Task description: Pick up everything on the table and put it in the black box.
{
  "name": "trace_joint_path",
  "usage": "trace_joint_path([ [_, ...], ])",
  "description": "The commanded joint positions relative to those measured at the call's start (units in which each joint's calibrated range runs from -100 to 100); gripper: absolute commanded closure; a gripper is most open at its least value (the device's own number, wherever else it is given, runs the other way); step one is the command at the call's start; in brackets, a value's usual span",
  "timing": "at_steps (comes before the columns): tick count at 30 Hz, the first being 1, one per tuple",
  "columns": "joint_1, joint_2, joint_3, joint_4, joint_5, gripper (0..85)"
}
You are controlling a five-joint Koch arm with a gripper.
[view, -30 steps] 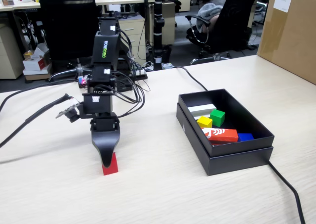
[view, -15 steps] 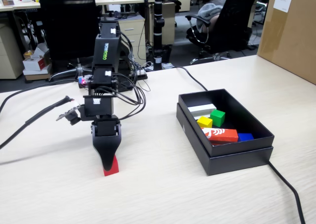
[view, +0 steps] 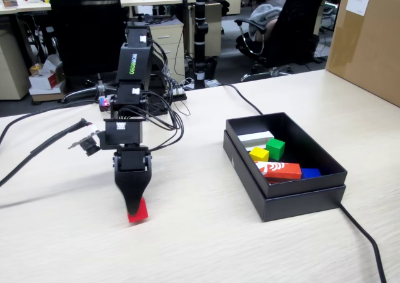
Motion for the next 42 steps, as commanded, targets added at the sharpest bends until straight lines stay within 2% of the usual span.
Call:
trace_joint_path([
  [1, 0.73, -10.24, 0.58, -5.91, 0.24, 84.5],
  [9, 5.13, -30.43, -0.6, -13.85, 2.93, 84.5],
  [18, 20.46, -44.77, -1.33, -13.77, 10.01, 84.5],
  [21, 23.54, -44.89, -1.33, -13.68, 11.62, 84.5],
  [22, 25.05, -44.32, -1.51, -12.9, 12.99, 84.5],
  [29, 27.5, -39.27, -5.59, -12.47, 15.92, 84.3],
  [37, 25.84, -31.69, -14.93, -3.06, 15.43, 84.3],
  [38, 25.74, -31.69, -15.56, -2.28, 15.38, 83.7],
  [42, 25.79, -30.55, -17.37, -1.85, 15.24, 58.8],
])
